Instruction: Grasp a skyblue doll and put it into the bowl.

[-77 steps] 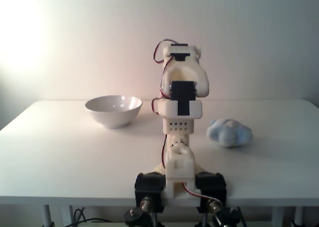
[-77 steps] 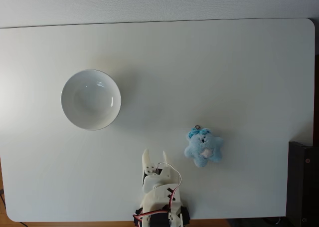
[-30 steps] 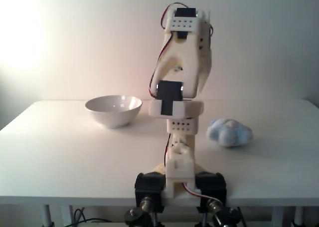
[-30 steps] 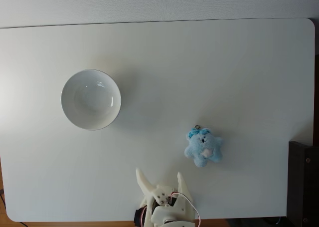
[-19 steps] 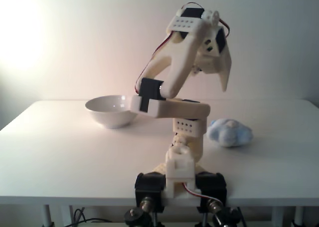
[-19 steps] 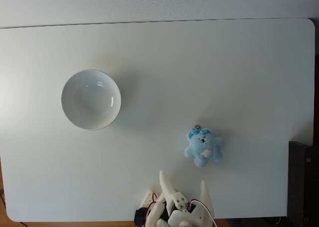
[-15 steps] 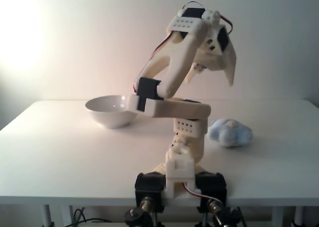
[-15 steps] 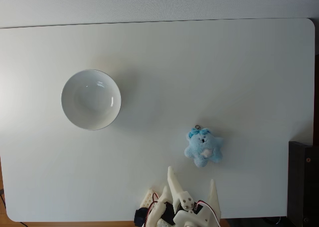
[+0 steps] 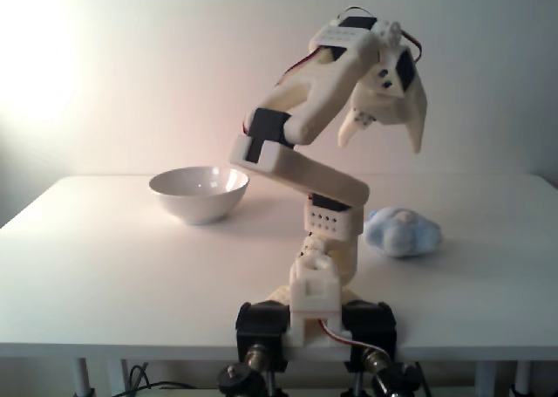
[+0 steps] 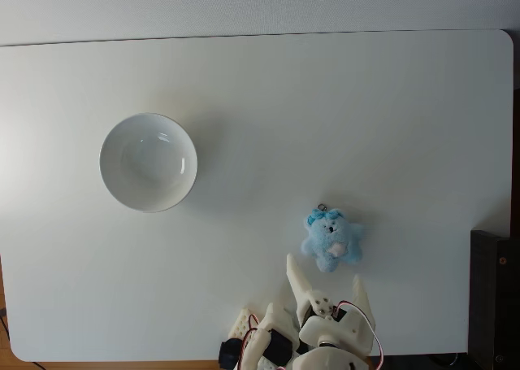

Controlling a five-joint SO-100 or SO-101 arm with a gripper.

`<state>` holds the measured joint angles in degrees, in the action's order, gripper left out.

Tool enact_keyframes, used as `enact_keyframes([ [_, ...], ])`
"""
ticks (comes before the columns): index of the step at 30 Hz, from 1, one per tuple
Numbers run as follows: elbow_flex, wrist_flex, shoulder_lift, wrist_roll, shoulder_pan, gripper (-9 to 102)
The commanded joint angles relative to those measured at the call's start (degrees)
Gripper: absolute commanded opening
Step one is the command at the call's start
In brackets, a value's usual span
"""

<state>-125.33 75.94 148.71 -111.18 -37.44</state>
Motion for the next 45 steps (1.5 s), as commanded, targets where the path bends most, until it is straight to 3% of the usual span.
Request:
enact_keyframes([
  [1,2.20,-2.99,-2.99,0.35,-0.26,54],
  [22,2.11,-12.57,-21.71,0.44,-3.16,54],
  [45,2.11,-13.71,-35.24,0.44,-4.39,54],
])
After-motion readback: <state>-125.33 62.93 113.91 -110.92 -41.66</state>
